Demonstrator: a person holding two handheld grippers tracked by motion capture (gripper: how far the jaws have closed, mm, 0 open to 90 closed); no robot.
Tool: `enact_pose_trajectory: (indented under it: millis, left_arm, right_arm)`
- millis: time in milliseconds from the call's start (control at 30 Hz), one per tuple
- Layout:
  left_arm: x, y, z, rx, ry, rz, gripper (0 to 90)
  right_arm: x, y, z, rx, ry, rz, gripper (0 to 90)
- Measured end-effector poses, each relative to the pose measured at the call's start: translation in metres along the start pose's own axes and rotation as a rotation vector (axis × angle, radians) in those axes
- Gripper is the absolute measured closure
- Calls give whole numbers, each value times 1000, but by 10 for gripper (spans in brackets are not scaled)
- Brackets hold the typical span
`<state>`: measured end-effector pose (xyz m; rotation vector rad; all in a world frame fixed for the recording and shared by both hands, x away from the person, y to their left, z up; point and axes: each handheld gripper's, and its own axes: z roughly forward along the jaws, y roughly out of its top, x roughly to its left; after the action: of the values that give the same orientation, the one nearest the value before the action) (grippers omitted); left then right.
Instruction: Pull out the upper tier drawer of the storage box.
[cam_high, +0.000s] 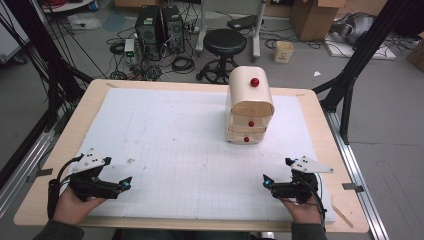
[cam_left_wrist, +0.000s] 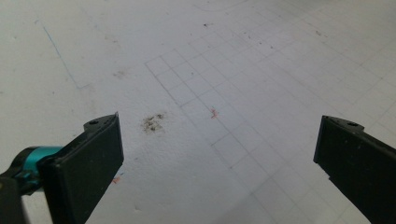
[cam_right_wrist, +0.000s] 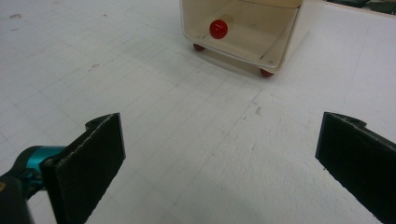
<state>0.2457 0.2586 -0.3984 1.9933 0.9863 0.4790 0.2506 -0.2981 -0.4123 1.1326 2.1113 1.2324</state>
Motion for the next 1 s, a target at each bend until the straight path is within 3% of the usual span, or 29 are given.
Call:
enact_pose_trajectory:
  millis: [633,900,1000]
  left_arm:
    - [2,-1,3,7,-3,-5,20]
    - [2,-1,5,5,-9,-6,20]
    - [2,-1,5,6,-12,-8,20]
  right_arm:
    - [2,3,1,-2,-19,-6,3]
    - [9,10,0,-29,-55,30,3]
    - [16,11,2,-32,-93,26,3]
